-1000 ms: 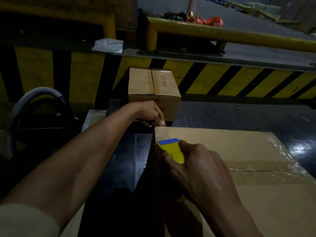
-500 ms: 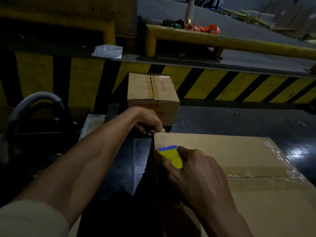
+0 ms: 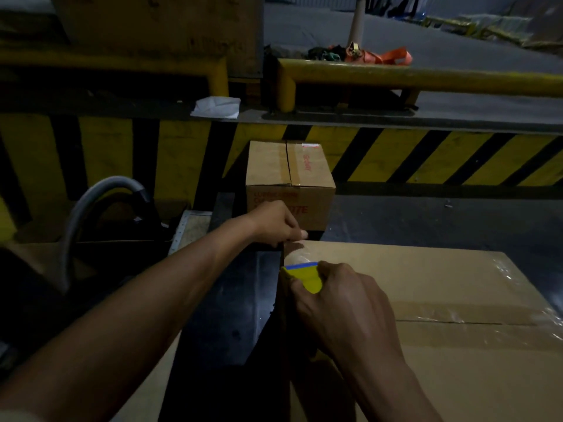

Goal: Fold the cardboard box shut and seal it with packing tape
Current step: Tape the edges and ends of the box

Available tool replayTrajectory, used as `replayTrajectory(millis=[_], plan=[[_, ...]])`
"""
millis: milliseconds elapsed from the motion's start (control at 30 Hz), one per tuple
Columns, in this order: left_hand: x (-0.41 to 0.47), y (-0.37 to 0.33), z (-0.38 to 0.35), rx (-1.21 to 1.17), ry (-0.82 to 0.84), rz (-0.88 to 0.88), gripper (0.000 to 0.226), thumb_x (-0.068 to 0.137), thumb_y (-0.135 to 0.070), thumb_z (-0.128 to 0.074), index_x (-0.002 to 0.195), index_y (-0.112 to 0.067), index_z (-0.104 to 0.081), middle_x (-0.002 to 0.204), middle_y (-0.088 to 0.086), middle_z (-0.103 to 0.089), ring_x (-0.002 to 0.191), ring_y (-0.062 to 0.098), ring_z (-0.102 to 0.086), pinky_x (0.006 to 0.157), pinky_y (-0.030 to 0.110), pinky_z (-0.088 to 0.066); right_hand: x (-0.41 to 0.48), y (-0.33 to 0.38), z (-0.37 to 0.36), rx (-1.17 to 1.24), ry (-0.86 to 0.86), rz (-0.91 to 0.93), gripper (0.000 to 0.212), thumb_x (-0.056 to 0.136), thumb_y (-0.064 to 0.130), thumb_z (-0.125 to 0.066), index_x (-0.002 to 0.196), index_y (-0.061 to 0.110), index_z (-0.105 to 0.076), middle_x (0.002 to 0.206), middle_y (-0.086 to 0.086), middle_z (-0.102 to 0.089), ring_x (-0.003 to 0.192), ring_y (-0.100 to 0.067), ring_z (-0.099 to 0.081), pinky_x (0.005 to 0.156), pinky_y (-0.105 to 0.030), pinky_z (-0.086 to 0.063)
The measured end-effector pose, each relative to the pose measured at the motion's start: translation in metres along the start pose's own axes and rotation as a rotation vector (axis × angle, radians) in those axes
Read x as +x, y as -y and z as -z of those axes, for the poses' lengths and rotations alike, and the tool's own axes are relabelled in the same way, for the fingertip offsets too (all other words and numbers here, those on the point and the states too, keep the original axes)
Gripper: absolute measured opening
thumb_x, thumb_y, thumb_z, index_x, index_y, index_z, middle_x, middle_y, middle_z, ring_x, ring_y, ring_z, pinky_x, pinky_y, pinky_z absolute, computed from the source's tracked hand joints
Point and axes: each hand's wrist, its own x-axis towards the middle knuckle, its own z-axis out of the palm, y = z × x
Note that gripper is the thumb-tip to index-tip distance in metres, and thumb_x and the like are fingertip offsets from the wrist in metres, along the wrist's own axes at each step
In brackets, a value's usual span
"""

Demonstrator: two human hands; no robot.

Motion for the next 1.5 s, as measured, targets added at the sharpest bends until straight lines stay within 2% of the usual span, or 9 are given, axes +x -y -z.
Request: replayTrajectory(millis=[133,300,400,533,633,800,900,1033,1500], plan=[[-0.019,0.008,-0.009,-0.05,0.003,0.006,0.026,0.087,-0.034,-0.075,0.11,-0.022,-0.078,0.116,-0.007,-0.073,0.109,0.008,-0.062,0.088,0.024,-0.046,0.001,-0.001,0.001,0.021,0.031,-0.016,0.049,0.08,0.066,-0.045,0.091,0.022,-0.061,0.088,-0.003,-0.068,0.082,-0.029,-0.063,0.06,-0.032,-0.037],[-0.017,0.017,-0.007,-0.019,-0.061,0.047,0.029,0.074,-0.052,-0.082,0.091,-0.029,-0.083,0.109,-0.008,-0.074,0.105,0.011,-0.062,0.072,0.024,-0.045,0.0,0.001,0.005,-0.003,0.03,-0.031,0.042,0.081,0.059,-0.051,0.094,0.02,-0.062,0.096,-0.007,-0.068,0.089,-0.032,-0.063,0.063,-0.032,-0.036],[-0.01,0.015,-0.001,0.148,-0.125,0.048,0.046,0.062,-0.063,-0.084,0.081,-0.021,-0.083,0.1,-0.007,-0.075,0.099,0.01,-0.063,0.077,0.028,-0.053,-0.004,0.003,0.001,-0.048,-0.014,-0.051,0.046,0.079,0.063,-0.05,0.094,0.022,-0.062,0.094,-0.007,-0.068,0.086,-0.032,-0.063,0.062,-0.033,-0.039],[-0.014,0.002,-0.009,0.162,-0.091,-0.116,0.038,0.075,-0.049,-0.083,0.104,-0.024,-0.079,0.114,-0.006,-0.074,0.111,0.01,-0.062,0.095,0.029,-0.049,-0.004,0.007,-0.001,-0.078,-0.049,-0.092,0.054,0.076,0.068,-0.05,0.097,0.021,-0.065,0.09,-0.006,-0.068,0.08,-0.03,-0.061,0.061,-0.033,-0.04],[-0.021,0.007,-0.02,0.069,-0.061,-0.153,0.041,0.077,-0.047,-0.082,0.111,-0.024,-0.077,0.115,-0.007,-0.074,0.114,0.007,-0.062,0.09,0.02,-0.042,-0.004,0.013,0.004,-0.11,-0.015,-0.113,0.056,0.076,0.069,-0.054,0.104,0.021,-0.065,0.092,-0.006,-0.067,0.081,-0.029,-0.06,0.063,-0.033,-0.043],[-0.024,0.009,-0.02,0.02,-0.065,-0.166,0.039,0.08,-0.043,-0.08,0.113,-0.022,-0.077,0.117,-0.002,-0.074,0.113,0.009,-0.062,0.09,0.02,-0.042,-0.025,0.014,0.024,-0.135,0.018,-0.164,0.065,0.075,0.07,-0.058,0.114,0.018,-0.065,0.08,-0.004,-0.061,0.073,-0.023,-0.058,0.059,-0.034,-0.042],[-0.025,0.01,-0.021,-0.028,-0.045,-0.173,0.039,0.082,-0.039,-0.08,0.115,-0.019,-0.075,0.121,0.001,-0.072,0.114,0.009,-0.059,0.088,0.02,-0.039,-0.043,0.011,0.025,-0.125,0.058,-0.174,0.072,0.075,0.07,-0.057,0.122,0.017,-0.063,0.097,-0.007,-0.068,0.081,-0.024,-0.061,0.068,-0.037,-0.051],[-0.023,0.011,-0.025,0.02,-0.064,-0.195,0.039,0.085,-0.041,-0.076,0.116,-0.019,-0.075,0.123,0.002,-0.071,0.117,0.015,-0.061,0.088,0.023,-0.041,-0.051,0.018,0.019,-0.164,0.043,-0.177,0.072,0.075,0.071,-0.057,0.12,0.015,-0.063,0.104,-0.01,-0.068,0.088,-0.028,-0.062,0.076,-0.04,-0.053],[-0.023,0.009,-0.025,-0.033,-0.022,-0.198,0.037,0.089,-0.038,-0.073,0.12,-0.018,-0.072,0.128,0.003,-0.069,0.117,0.015,-0.06,0.088,0.025,-0.043,-0.049,0.043,0.045,-0.119,-0.001,-0.179,0.058,0.082,0.064,-0.06,0.111,0.014,-0.069,0.083,-0.002,-0.067,0.072,-0.016,-0.06,0.068,-0.038,-0.054]])
